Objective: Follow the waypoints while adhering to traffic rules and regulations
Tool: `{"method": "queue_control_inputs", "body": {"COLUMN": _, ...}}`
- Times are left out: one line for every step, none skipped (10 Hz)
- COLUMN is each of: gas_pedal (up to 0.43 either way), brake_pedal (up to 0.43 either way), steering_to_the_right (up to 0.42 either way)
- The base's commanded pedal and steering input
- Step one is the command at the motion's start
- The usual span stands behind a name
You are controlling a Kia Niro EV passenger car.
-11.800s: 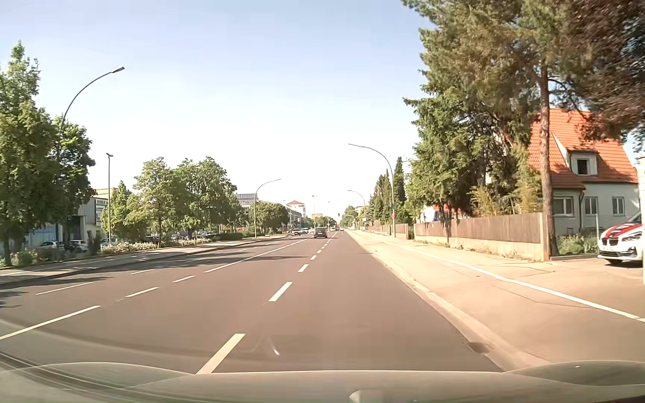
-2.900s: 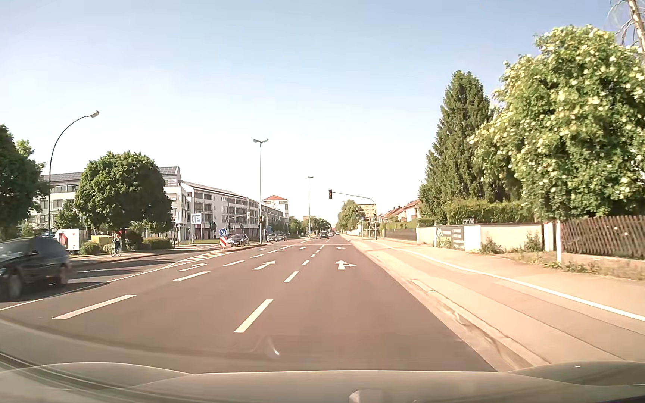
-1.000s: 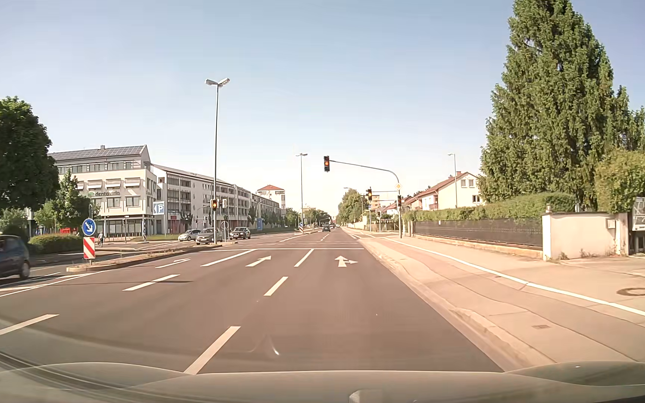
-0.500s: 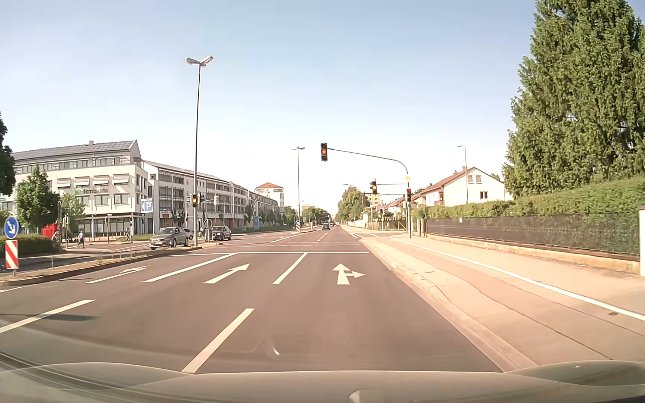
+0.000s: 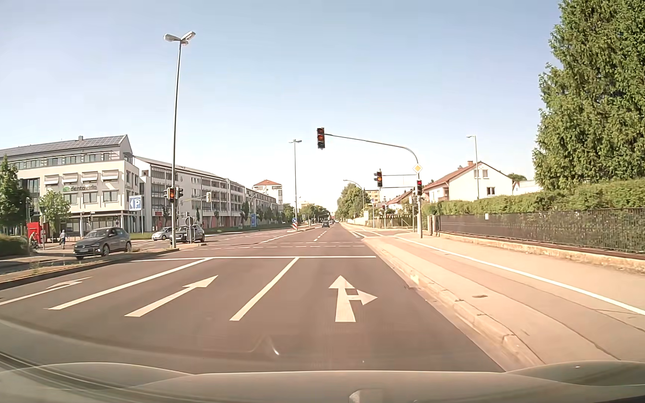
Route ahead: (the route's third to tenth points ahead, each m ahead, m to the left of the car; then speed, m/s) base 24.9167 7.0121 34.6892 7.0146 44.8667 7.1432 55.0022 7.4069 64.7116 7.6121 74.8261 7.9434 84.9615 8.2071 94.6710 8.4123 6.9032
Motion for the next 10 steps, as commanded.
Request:
{"method": "queue_control_inputs", "body": {"gas_pedal": 0.0, "brake_pedal": 0.317, "steering_to_the_right": -0.002}}
{"method": "queue_control_inputs", "body": {"gas_pedal": 0.0, "brake_pedal": 0.311, "steering_to_the_right": -0.002}}
{"method": "queue_control_inputs", "body": {"gas_pedal": 0.0, "brake_pedal": 0.311, "steering_to_the_right": -0.002}}
{"method": "queue_control_inputs", "body": {"gas_pedal": 0.0, "brake_pedal": 0.317, "steering_to_the_right": -0.002}}
{"method": "queue_control_inputs", "body": {"gas_pedal": 0.0, "brake_pedal": 0.311, "steering_to_the_right": -0.002}}
{"method": "queue_control_inputs", "body": {"gas_pedal": 0.0, "brake_pedal": 0.311, "steering_to_the_right": -0.002}}
{"method": "queue_control_inputs", "body": {"gas_pedal": 0.0, "brake_pedal": 0.311, "steering_to_the_right": -0.002}}
{"method": "queue_control_inputs", "body": {"gas_pedal": 0.0, "brake_pedal": 0.305, "steering_to_the_right": -0.002}}
{"method": "queue_control_inputs", "body": {"gas_pedal": 0.0, "brake_pedal": 0.299, "steering_to_the_right": -0.002}}
{"method": "queue_control_inputs", "body": {"gas_pedal": 0.0, "brake_pedal": 0.287, "steering_to_the_right": -0.002}}
